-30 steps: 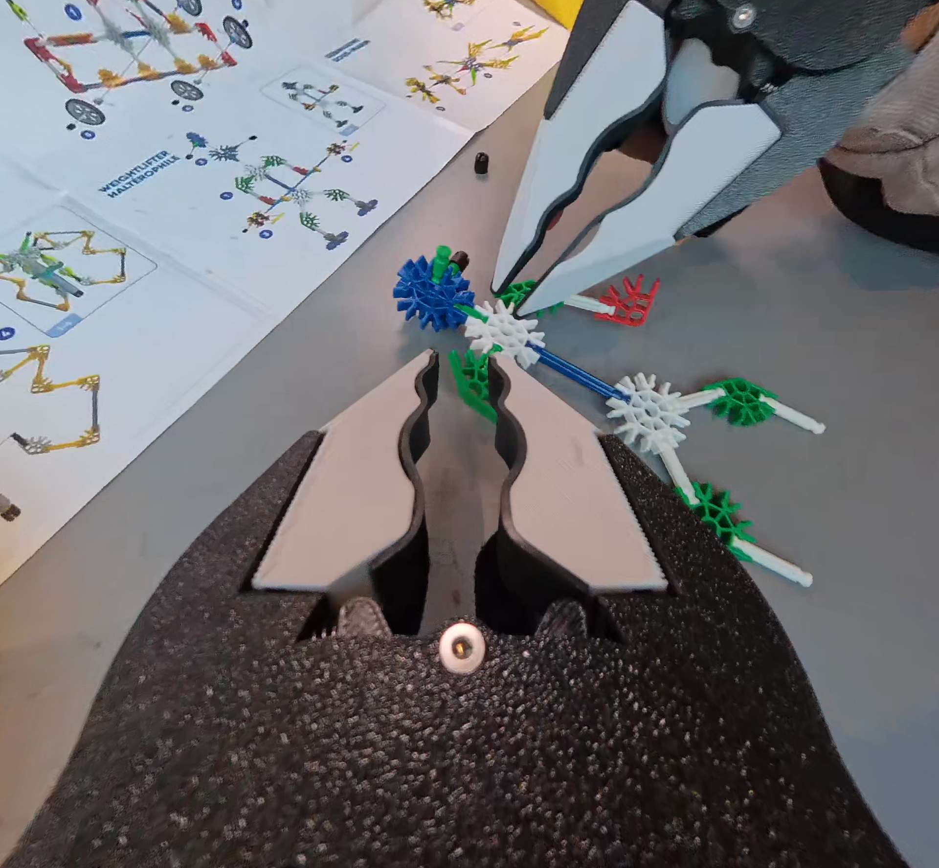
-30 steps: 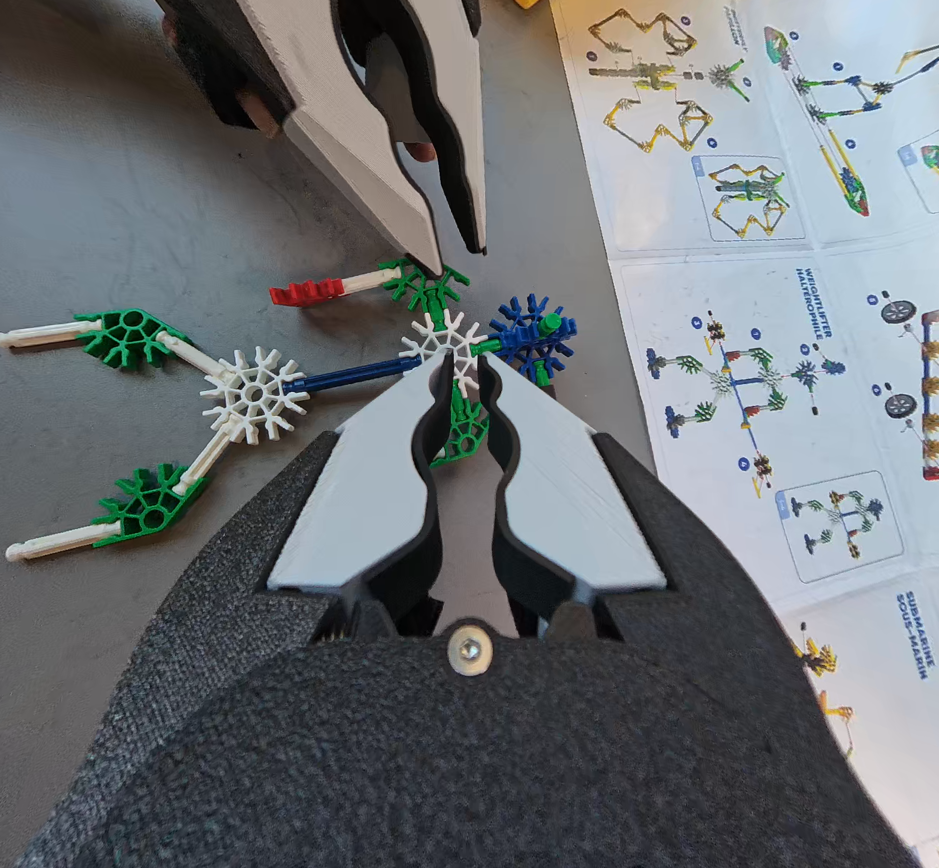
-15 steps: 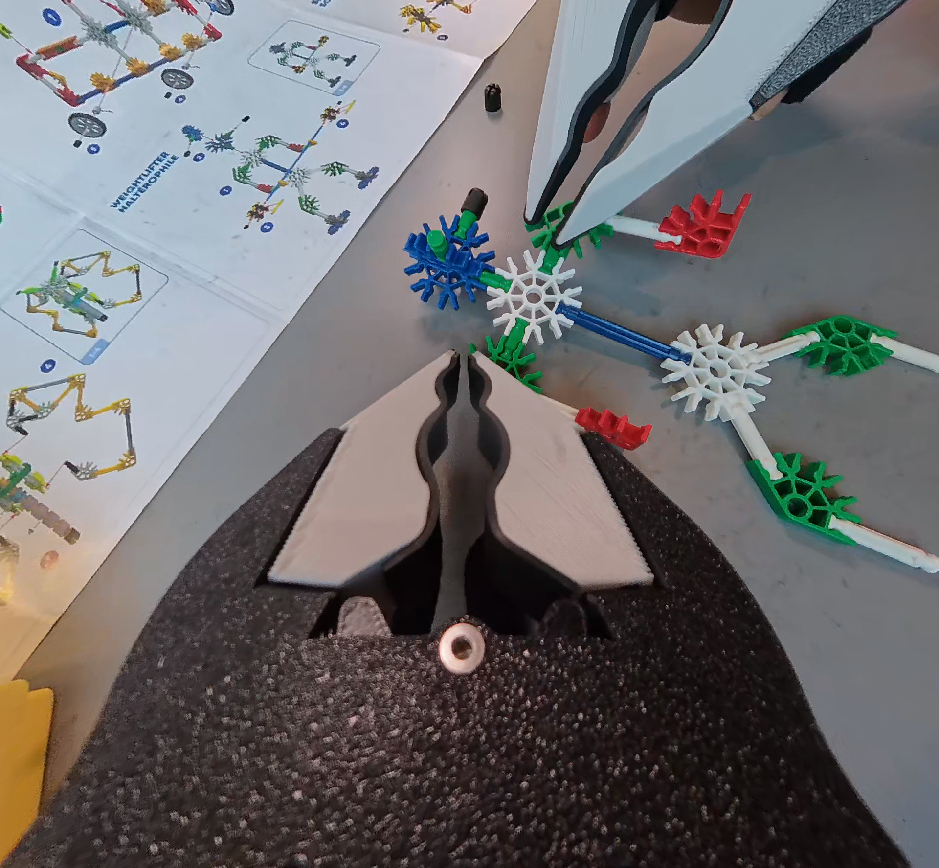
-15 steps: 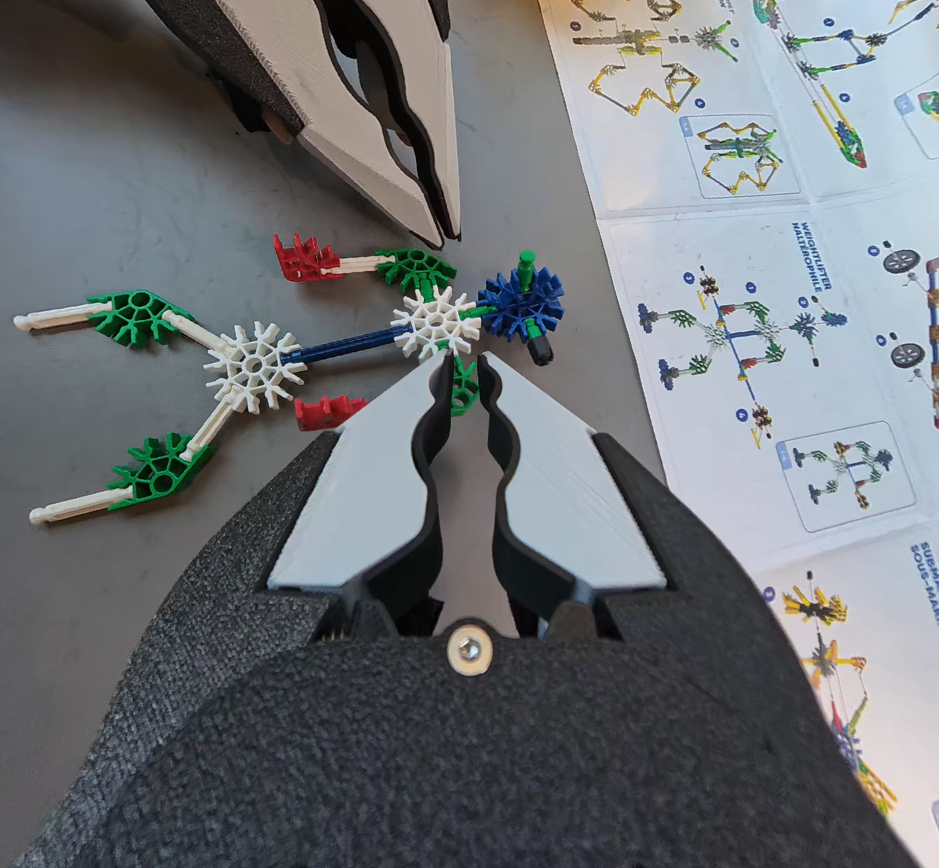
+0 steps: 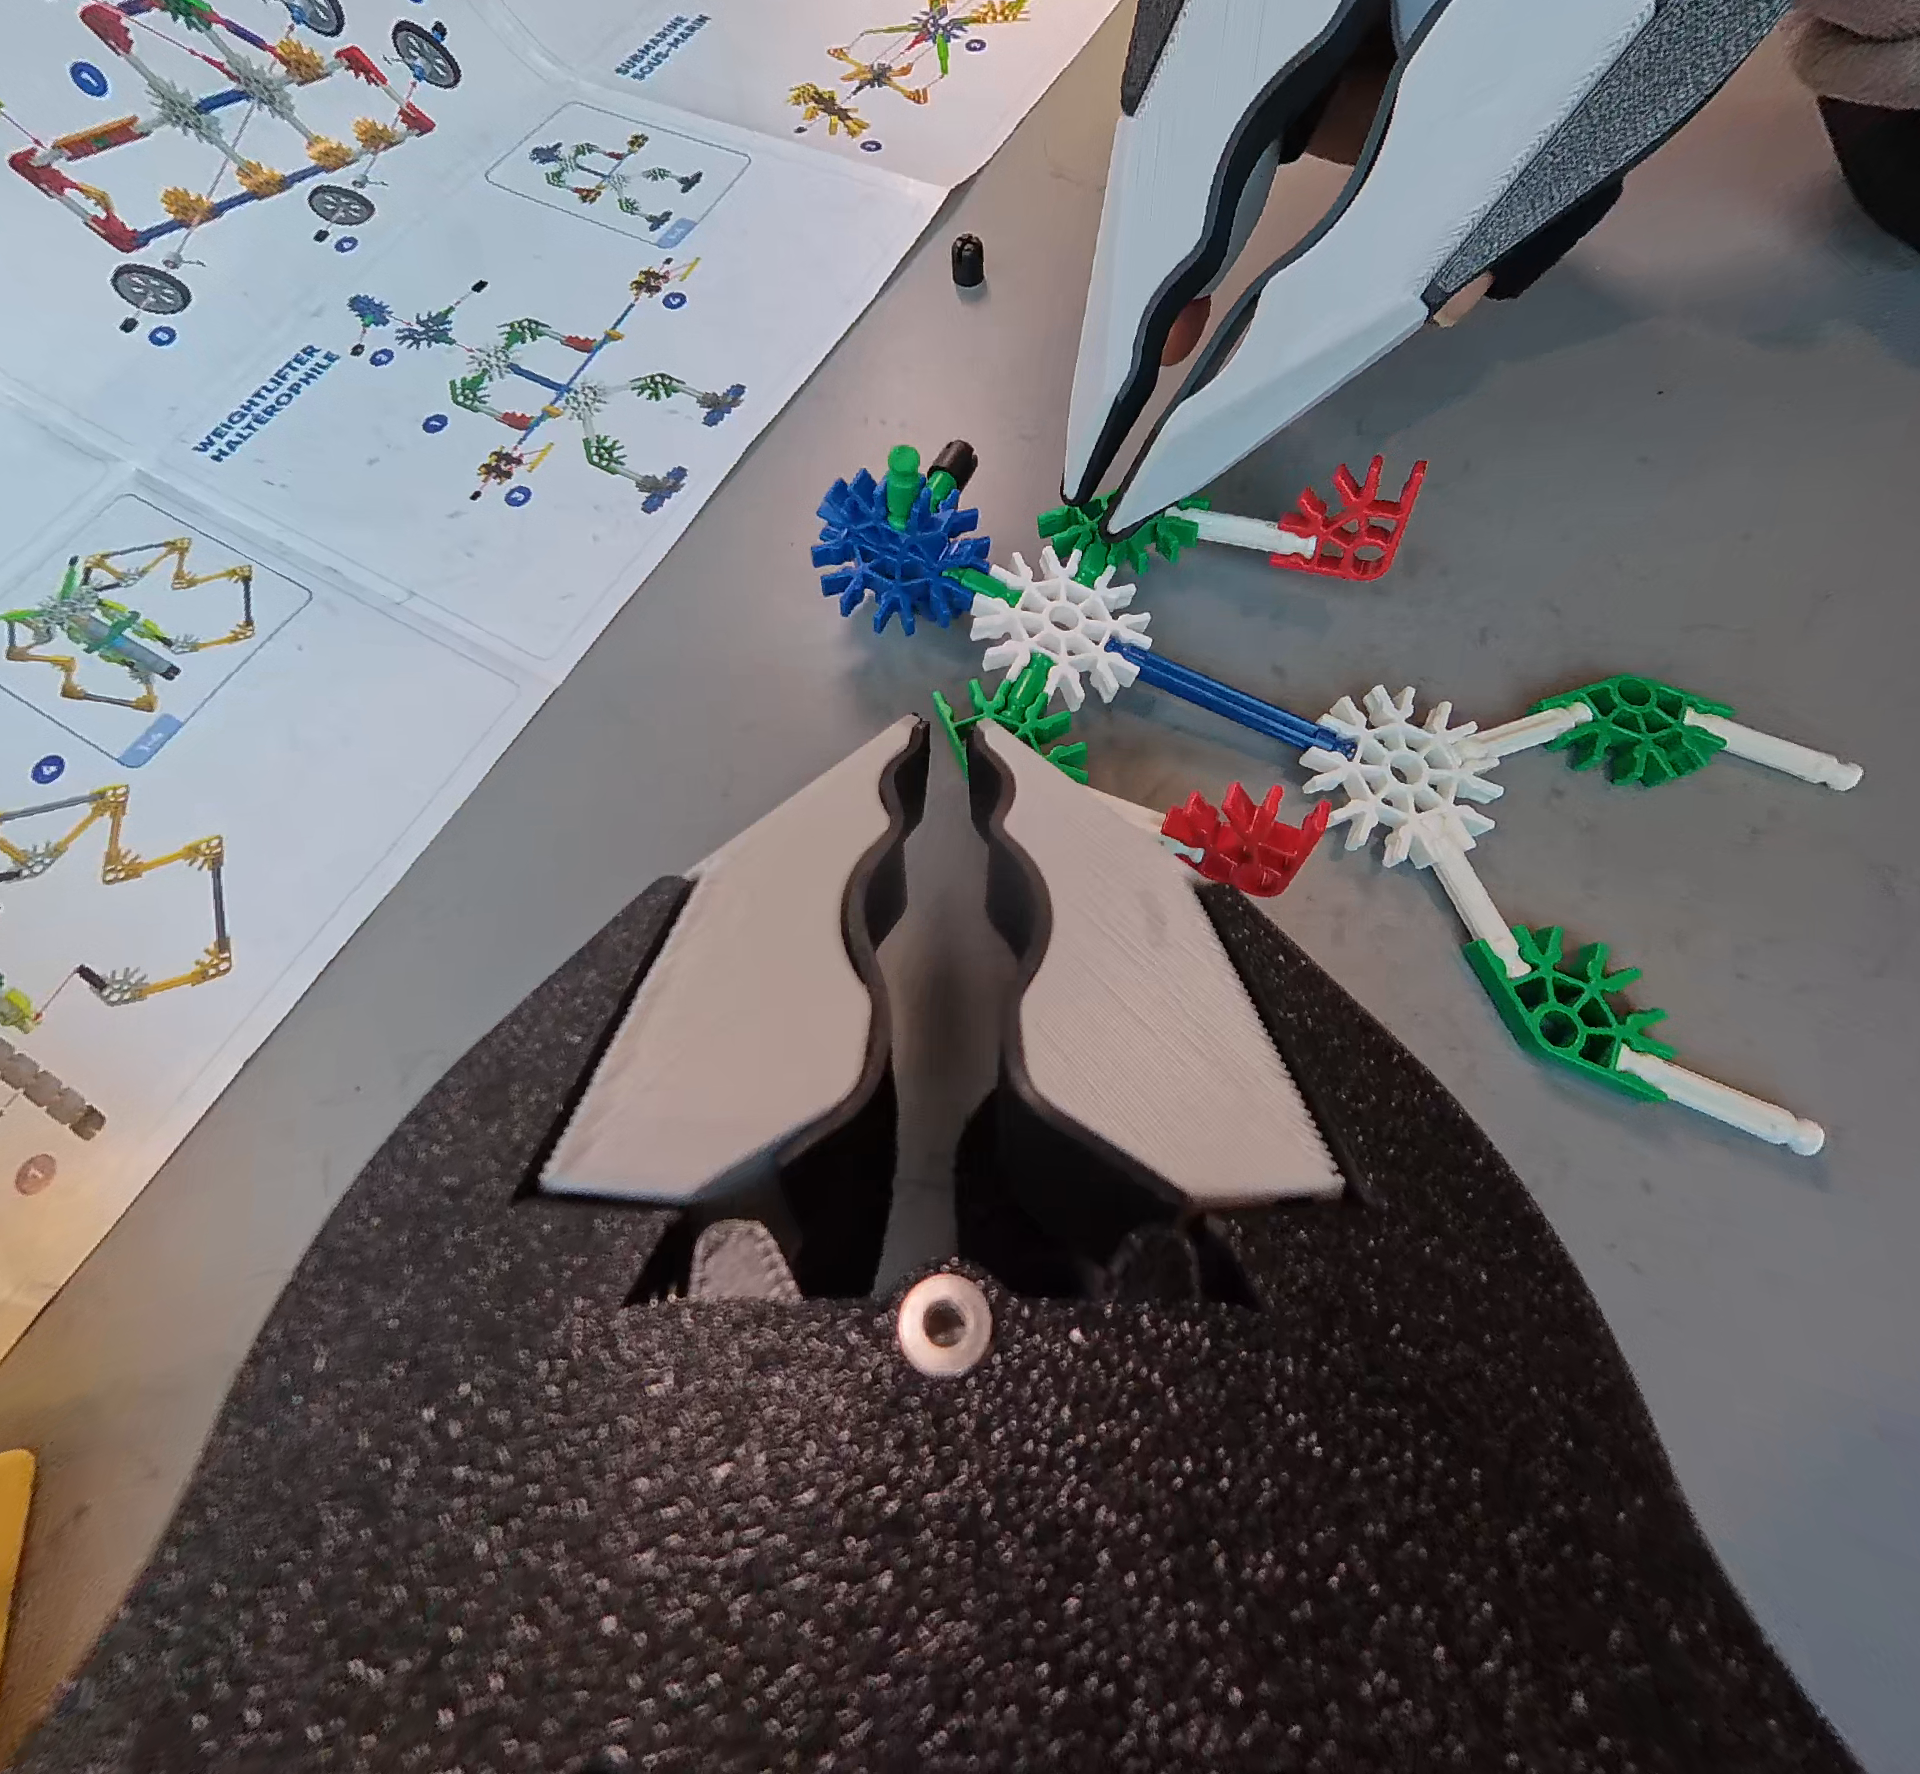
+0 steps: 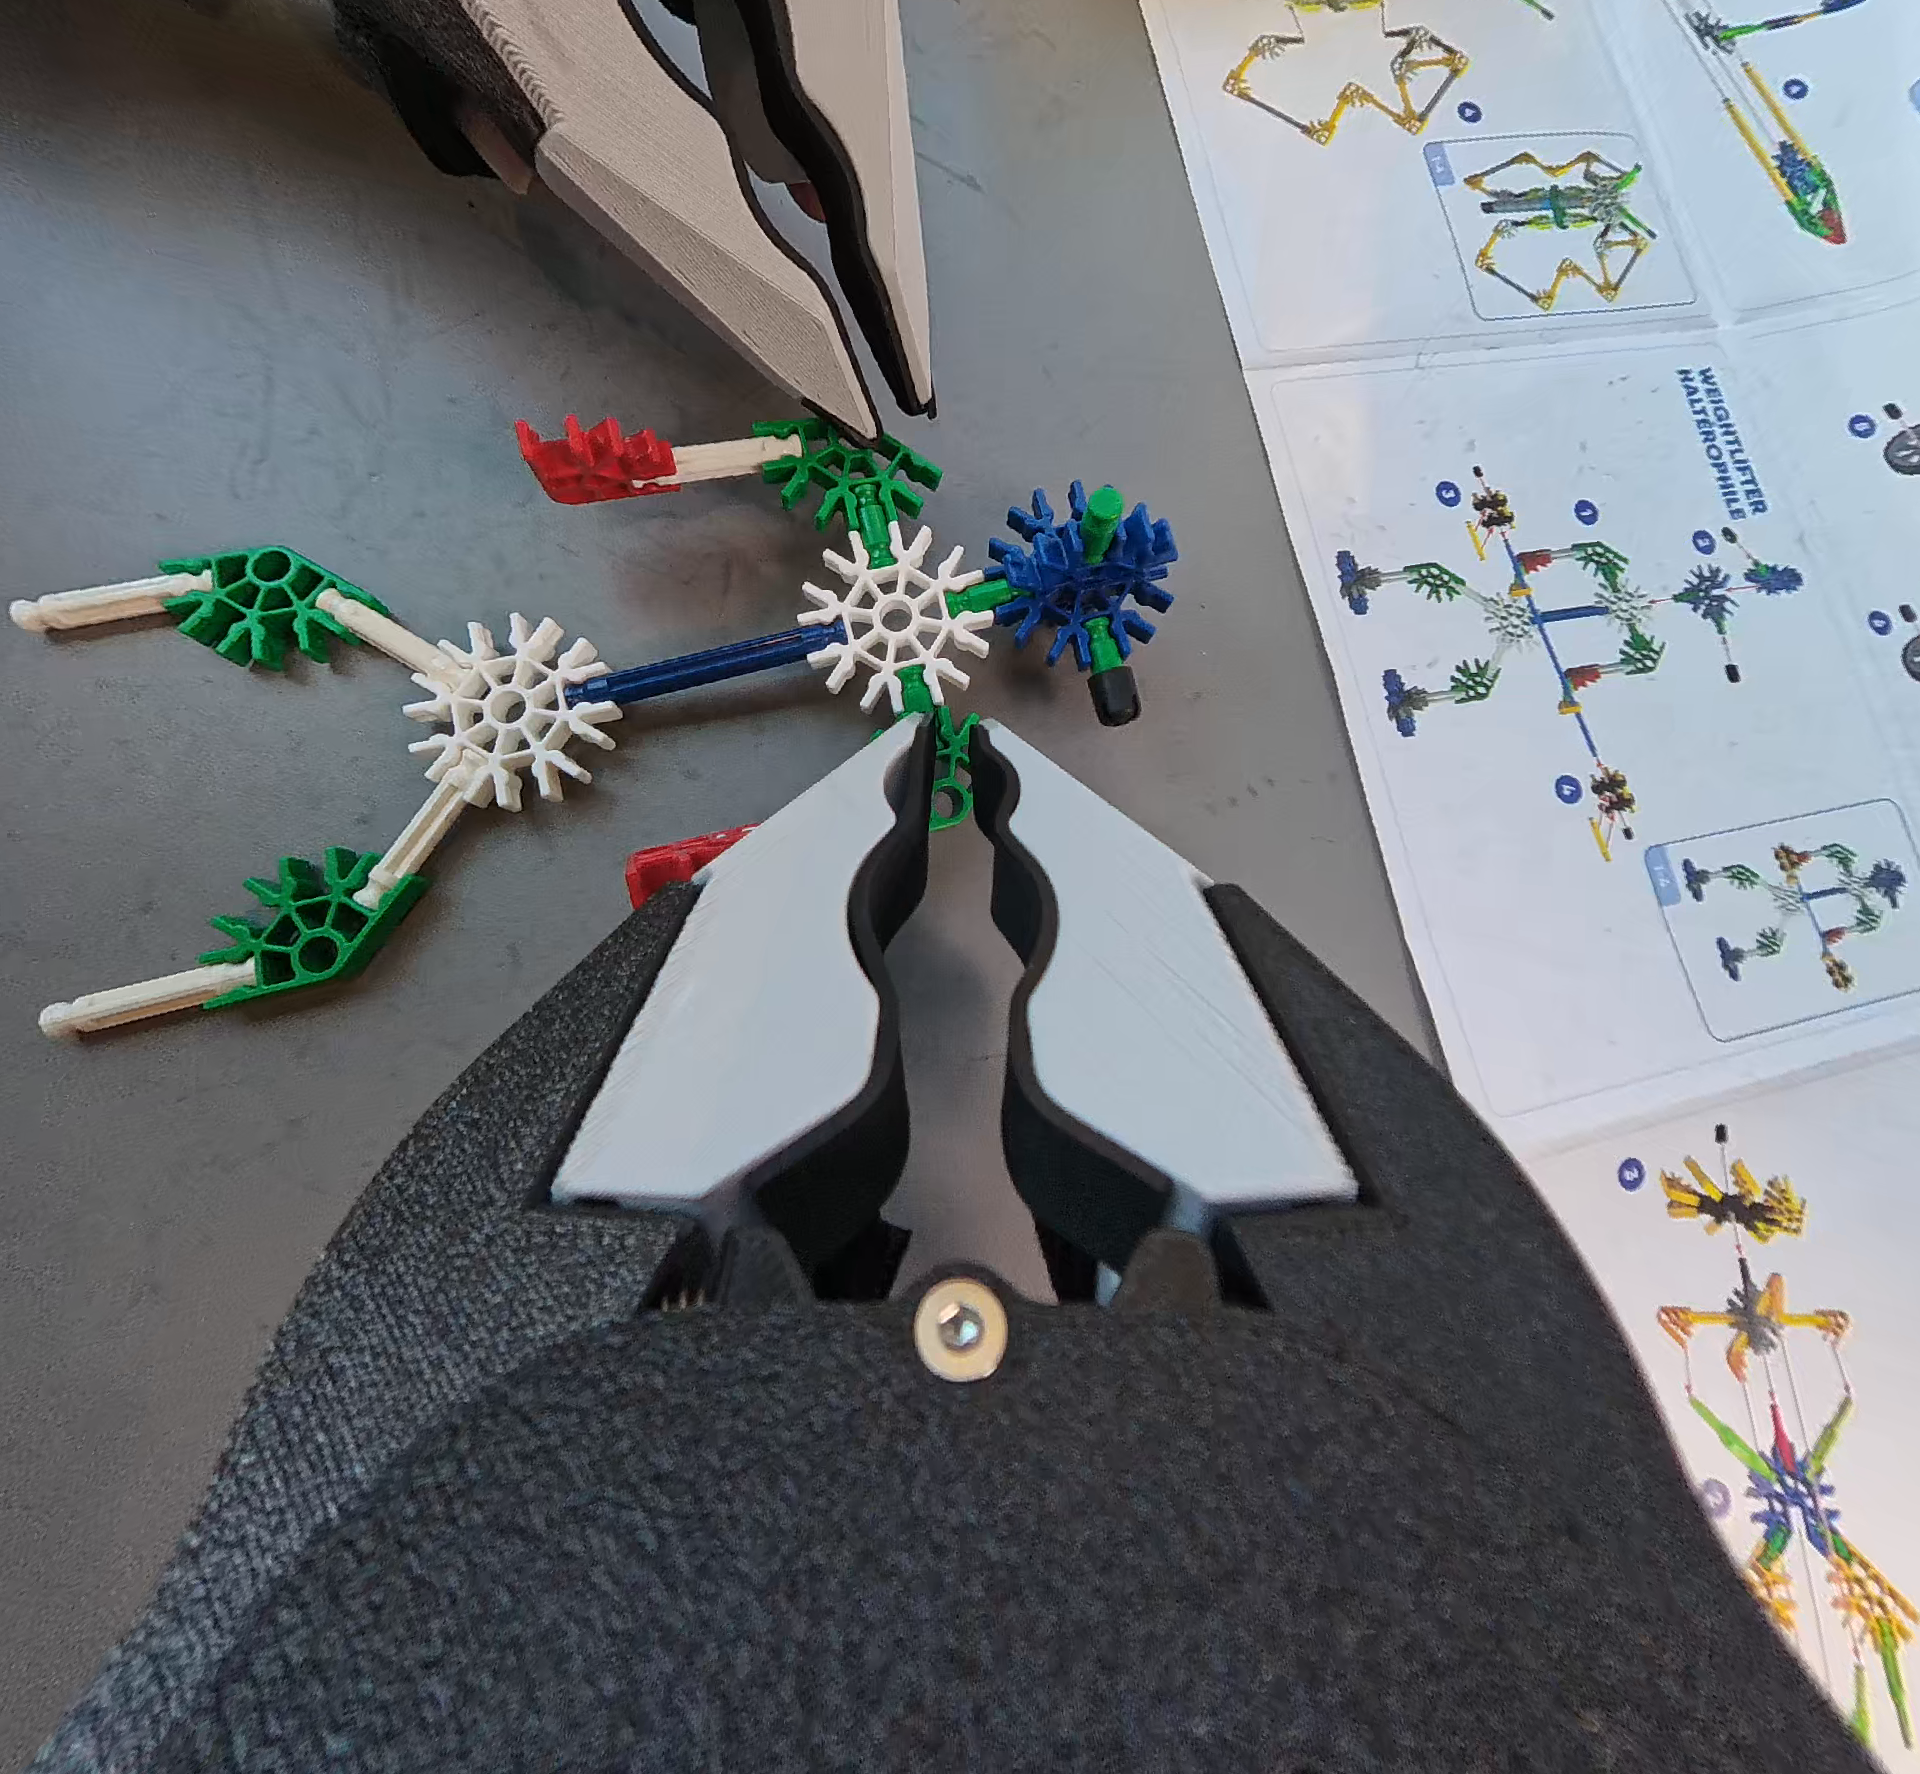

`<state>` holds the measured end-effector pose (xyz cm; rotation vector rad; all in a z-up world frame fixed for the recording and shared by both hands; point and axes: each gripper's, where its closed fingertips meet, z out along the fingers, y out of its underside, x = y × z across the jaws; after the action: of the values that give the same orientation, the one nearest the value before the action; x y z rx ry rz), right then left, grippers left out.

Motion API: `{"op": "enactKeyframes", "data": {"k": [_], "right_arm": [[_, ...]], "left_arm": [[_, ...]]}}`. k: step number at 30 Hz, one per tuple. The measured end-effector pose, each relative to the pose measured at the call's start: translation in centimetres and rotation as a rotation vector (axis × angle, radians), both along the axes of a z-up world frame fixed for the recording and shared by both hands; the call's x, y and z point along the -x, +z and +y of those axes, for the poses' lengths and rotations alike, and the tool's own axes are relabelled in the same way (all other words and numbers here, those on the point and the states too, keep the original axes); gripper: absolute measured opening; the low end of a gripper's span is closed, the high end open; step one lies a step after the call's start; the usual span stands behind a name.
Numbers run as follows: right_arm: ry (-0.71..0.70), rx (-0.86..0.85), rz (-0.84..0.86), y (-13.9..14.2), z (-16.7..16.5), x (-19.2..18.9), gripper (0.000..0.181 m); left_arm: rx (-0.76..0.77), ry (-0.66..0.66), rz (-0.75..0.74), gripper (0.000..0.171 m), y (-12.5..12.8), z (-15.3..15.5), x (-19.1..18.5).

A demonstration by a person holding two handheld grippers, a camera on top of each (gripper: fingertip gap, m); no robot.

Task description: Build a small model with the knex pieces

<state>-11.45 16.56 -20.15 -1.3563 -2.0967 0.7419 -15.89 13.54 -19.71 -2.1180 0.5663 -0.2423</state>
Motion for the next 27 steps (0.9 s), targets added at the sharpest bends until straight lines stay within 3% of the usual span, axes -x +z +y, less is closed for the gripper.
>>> {"op": "enactKeyframes", "data": {"k": [9, 12, 16, 19, 27], "right_arm": [[0.013, 0.047, 0.035, 1.9, -0.1, -0.6, 0.008], [0.03, 0.04, -0.011, 1.1, 0.0, -1.5, 0.009], [0.05, 0.012, -0.037, 0.1, -0.3, -1.9, 0.011], [0.053, -0.031, -0.037, 0.1, -0.1, -1.9, 0.014], [0.072, -0.109, -0.032, 0.2, -0.4, -1.8, 0.017]], "left_arm": [[-0.036, -0.012, -0.011, 0.006, 0.8, -0.2, -0.1], [-0.047, -0.069, -0.039, 0.011, 1.2, -0.7, -1.1], [-0.002, -0.144, 0.008, 0.026, -0.2, -1.6, -1.8], [-0.032, -0.163, 0.052, 0.026, -0.1, -1.6, -1.7], [-0.004, -0.157, -0.011, 0.026, -0.2, -1.8, -1.6]]}}
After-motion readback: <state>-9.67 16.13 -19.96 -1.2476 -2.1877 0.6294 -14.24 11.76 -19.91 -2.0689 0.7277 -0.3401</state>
